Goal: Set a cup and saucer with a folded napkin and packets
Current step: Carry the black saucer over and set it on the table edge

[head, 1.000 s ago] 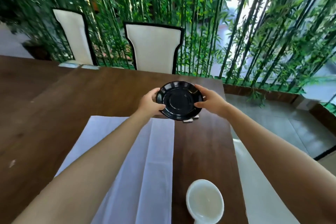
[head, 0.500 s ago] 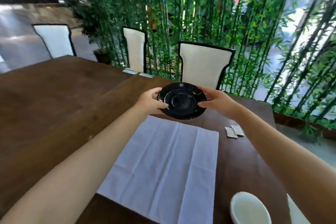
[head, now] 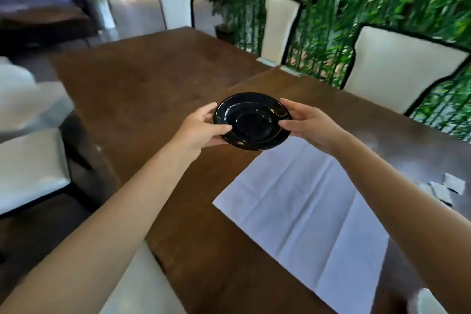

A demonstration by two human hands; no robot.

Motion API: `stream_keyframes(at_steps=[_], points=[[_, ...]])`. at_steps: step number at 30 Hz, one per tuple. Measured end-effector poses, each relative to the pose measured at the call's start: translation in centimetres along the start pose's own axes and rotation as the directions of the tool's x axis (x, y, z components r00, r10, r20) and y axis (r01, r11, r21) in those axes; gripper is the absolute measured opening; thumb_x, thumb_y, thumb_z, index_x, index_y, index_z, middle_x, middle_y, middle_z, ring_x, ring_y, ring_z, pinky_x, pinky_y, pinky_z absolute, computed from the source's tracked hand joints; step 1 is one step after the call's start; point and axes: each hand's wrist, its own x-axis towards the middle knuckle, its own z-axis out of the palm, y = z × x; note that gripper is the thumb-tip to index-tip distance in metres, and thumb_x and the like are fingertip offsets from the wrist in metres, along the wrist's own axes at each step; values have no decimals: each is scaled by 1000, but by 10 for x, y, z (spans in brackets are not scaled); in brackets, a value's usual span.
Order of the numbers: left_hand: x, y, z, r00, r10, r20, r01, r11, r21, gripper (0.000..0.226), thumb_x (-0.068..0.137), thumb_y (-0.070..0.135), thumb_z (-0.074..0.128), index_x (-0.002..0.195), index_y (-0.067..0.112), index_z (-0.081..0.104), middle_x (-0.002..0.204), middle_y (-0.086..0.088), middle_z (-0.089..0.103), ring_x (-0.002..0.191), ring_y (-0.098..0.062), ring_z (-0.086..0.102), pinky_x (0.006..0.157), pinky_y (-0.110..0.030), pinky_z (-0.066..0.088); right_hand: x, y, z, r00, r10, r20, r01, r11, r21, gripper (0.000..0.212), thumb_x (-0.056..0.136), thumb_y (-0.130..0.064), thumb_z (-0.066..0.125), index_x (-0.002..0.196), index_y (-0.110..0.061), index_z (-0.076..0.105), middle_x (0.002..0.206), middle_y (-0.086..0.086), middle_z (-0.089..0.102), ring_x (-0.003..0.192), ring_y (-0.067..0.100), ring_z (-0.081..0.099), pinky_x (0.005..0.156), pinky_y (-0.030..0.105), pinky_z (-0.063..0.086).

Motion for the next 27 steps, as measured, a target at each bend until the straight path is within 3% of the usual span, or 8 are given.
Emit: stream_keyframes(at_steps=[3, 8, 14, 17, 22, 27], points=[[-13, -28, -33, 994, -32, -104, 30, 999, -26, 68, 75, -8, 68, 134, 18, 46, 110, 7, 59, 89, -10, 63, 58, -25, 57, 10, 16, 41, 996, 29, 80, -26, 999, -33, 48, 85, 5, 58, 106, -38, 60, 101, -13, 73, 94, 8, 70, 71, 21, 57], [-42, -86, -73, 962, -118, -246, 100, 991, -84, 67, 75, -11, 66, 131, 21, 49, 102, 14, 56, 90, -9, 62, 58, -26, 58, 13, 53, 95, 985, 82, 151, -56, 984, -169, 36, 86, 0, 59, 93, -34, 67, 99, 2, 72, 95, 20, 68, 80, 31, 56], [-86, -156, -90, 913, -236, -332, 200, 970, -139, 69, 75, -11, 66, 132, 24, 48, 112, 11, 51, 91, -9, 59, 57, -25, 58, -3, 107, 136, 962, 235, 138, -197, 949, -244, 34, 90, 3, 47, 84, -25, 65, 71, -2, 68, 62, 8, 66, 58, 22, 58], [-104, -181, -90, 895, -290, -340, 242, 954, -176, 65, 78, -9, 65, 132, 23, 49, 127, 4, 50, 103, -16, 59, 63, -29, 60, -16, 128, 150, 945, 319, 75, -284, 912, -295, 31, 88, 4, 41, 96, -12, 66, 72, 9, 63, 60, 17, 62, 61, 28, 57], [-118, -206, -90, 861, -375, -344, 319, 924, -210, 64, 81, -11, 58, 134, 24, 48, 136, -1, 47, 117, -24, 54, 84, -46, 56, -36, 147, 162, 895, 445, 29, -431, 880, -199, 30, 87, 7, 40, 107, -5, 58, 71, 10, 60, 54, 14, 61, 48, 22, 57], [-136, -222, -86, 848, -401, -347, 371, 916, -152, 67, 81, -15, 55, 134, 25, 46, 106, 11, 52, 88, -9, 57, 62, -27, 59, -59, 161, 166, 871, 491, 20, -481, 859, -176, 29, 87, 7, 40, 106, -6, 59, 77, 13, 61, 60, 20, 62, 54, 26, 60]])
